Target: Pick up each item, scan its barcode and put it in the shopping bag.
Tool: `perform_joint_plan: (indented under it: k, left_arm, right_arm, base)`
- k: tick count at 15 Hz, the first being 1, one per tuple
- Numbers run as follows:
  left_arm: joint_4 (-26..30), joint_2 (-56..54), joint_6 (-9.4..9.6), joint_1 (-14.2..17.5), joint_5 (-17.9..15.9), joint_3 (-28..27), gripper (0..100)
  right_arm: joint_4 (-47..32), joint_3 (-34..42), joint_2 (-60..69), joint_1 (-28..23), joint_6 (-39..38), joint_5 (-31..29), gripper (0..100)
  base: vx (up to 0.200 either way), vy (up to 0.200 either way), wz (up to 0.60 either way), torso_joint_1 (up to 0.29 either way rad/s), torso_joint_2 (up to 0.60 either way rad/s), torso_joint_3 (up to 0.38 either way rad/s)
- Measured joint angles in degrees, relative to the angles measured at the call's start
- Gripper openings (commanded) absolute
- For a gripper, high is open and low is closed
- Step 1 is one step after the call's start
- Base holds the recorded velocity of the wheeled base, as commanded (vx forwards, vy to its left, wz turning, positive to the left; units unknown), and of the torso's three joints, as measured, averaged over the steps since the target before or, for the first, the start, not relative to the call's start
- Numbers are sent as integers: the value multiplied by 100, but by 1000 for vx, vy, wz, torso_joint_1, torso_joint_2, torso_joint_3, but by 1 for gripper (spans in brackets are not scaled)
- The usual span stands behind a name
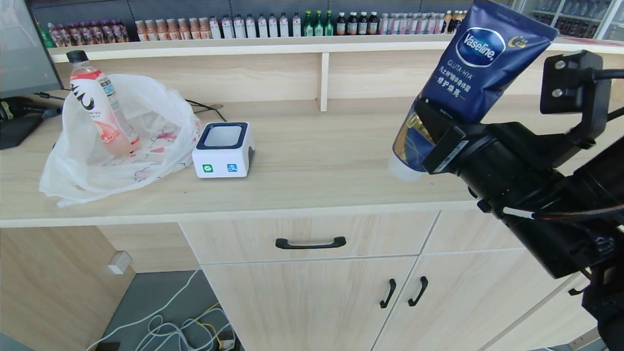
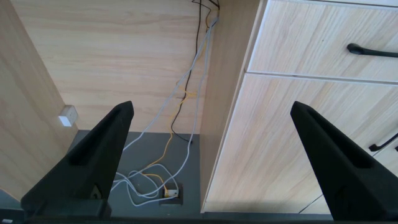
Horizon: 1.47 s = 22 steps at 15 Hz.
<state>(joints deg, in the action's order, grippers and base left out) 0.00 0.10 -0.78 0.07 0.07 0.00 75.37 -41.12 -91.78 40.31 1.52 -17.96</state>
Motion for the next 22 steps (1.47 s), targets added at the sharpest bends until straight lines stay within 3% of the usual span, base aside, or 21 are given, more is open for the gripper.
perform_joint_plan:
  k: [7,22]
  left_arm:
    - [0,0,-6,2,-2,0,100]
    - [7,0,-17,2,0,0,100]
  right_arm:
    - [294,-46,-35,-138,-16,12,0]
    - [496,-80,-221,-143,-22,212,0]
  base:
    - [0,0,0,0,0,0]
    - [0,200,0,3,3,1]
